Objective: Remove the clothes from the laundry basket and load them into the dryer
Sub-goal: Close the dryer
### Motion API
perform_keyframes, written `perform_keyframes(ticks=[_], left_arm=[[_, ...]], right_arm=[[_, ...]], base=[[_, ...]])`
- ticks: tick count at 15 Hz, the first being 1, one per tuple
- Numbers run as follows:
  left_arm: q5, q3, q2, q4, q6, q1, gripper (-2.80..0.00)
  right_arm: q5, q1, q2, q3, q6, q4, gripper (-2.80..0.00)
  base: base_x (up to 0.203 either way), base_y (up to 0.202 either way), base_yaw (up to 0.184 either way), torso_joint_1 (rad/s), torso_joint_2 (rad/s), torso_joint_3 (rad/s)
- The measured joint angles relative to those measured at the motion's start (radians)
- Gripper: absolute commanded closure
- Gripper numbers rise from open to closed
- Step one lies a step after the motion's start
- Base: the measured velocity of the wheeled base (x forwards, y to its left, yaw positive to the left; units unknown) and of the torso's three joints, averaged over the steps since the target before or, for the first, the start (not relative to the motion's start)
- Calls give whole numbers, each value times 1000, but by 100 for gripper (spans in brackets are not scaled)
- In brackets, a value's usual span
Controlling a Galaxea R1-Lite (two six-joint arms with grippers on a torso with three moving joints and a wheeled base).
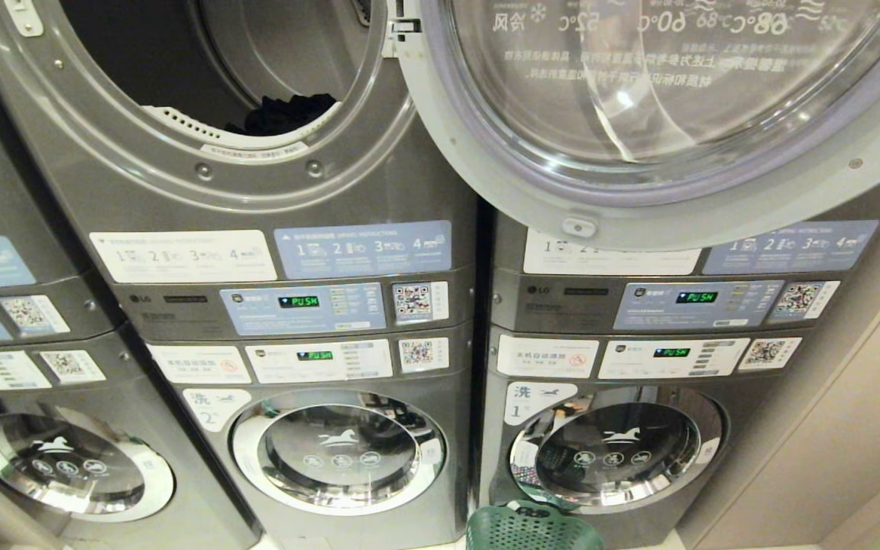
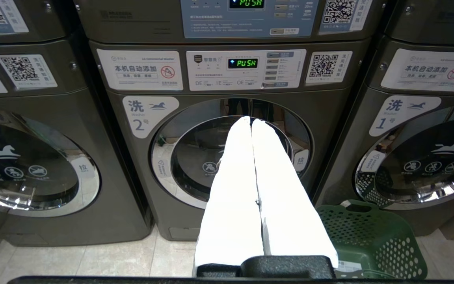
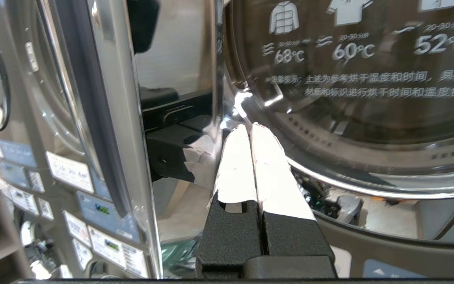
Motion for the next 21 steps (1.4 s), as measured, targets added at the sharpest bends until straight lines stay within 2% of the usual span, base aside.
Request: perform_keyframes(ticks=[3,6,8,11,15,17,21], left_arm=[[0,0,0,0,0,0,0],[0,0,0,0,0,0,0],[0,0,0,-1,0,0,0],[0,0,0,0,0,0,0],[0,0,0,0,0,0,0],[0,0,0,-1,0,0,0],[0,0,0,-1,0,0,0]], right_arm=[[26,3,-56,77,19,1,0],[31,41,-162,181,73,-1,0],[31,111,-242,253,95,-1,0],[37,266,-366,357,97,0,0],[98,474,-530,473,100,42,0],[131,538,-588,494,100,101,0],[127,634,-656,490,96,215,0]], base=[[0,0,0,0,0,0],[0,0,0,0,0,0],[0,0,0,0,0,0],[0,0,0,0,0,0],[0,0,0,0,0,0],[0,0,0,0,0,0],[0,0,0,0,0,0]])
